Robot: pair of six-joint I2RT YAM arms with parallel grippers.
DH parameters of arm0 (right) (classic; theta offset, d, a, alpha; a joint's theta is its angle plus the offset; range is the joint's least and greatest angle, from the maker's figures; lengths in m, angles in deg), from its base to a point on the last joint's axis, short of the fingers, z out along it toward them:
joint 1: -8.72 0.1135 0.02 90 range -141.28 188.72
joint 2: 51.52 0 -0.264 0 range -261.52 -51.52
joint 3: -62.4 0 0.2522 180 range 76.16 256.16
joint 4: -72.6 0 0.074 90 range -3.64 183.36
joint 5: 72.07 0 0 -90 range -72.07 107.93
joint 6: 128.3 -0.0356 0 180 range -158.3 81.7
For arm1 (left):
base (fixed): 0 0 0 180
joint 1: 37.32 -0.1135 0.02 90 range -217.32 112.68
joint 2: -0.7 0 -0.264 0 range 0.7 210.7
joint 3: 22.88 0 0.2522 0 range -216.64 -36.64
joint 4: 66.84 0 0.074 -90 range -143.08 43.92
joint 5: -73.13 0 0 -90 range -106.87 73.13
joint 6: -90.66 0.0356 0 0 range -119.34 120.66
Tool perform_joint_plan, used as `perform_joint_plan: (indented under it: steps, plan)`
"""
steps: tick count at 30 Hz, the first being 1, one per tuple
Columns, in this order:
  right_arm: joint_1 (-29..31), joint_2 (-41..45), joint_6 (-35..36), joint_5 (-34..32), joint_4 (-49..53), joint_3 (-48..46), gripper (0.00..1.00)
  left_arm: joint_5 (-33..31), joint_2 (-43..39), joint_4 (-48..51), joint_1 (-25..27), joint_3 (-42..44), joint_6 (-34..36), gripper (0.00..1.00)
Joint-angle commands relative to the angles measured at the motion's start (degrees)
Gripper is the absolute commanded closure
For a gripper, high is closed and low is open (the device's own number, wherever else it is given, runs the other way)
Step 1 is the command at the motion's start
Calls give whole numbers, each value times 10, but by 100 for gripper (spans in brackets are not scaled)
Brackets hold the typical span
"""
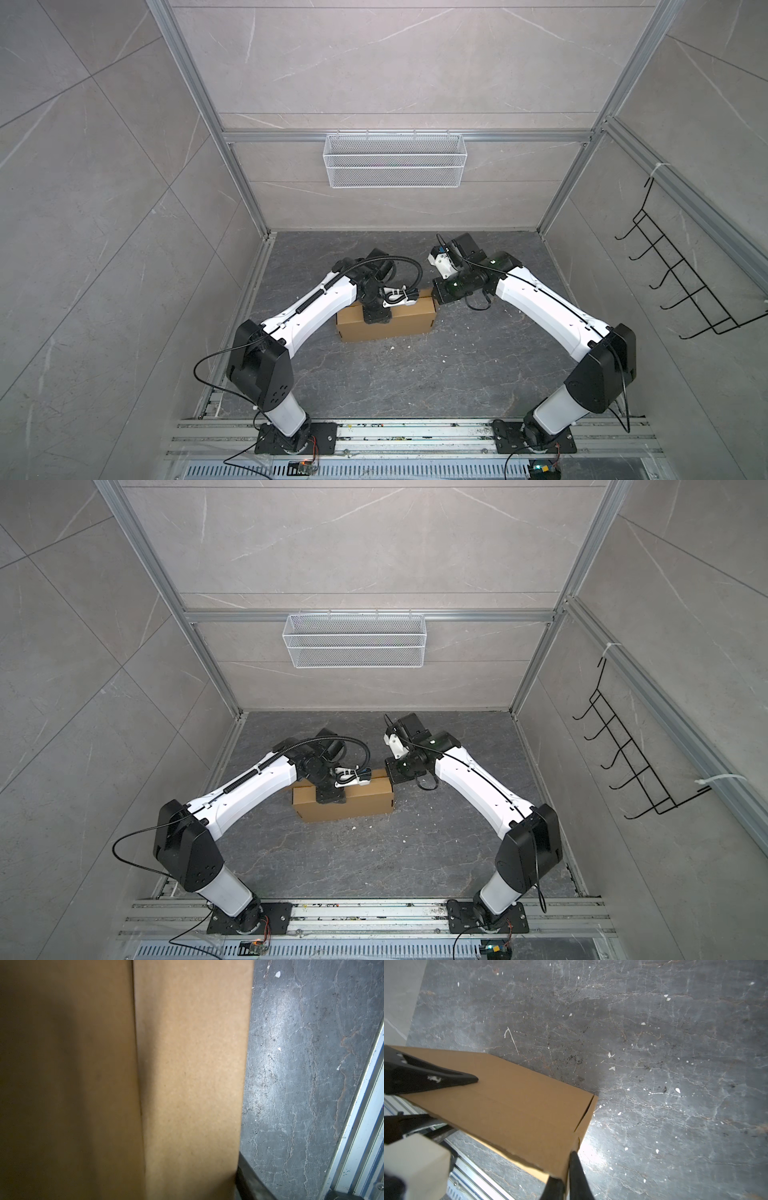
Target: Fold the paper box
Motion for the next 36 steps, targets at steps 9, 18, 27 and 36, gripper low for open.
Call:
perform_joint_plan:
  steps: [9,18,27,36]
  plan:
    - [3,33,-65,7,-51,-44,92,19,20,3,4,4,-3,51]
    - [3,35,-76,-1,-63,-70,94,18,20,3,4,3,-2,51]
    - [2,33,-63,-14,-61,-91,96,16,20,5,5,-1,-2,50]
    - [3,36,-58,-13,-60,-88,97,-1,16,7,6,-9,-3,43]
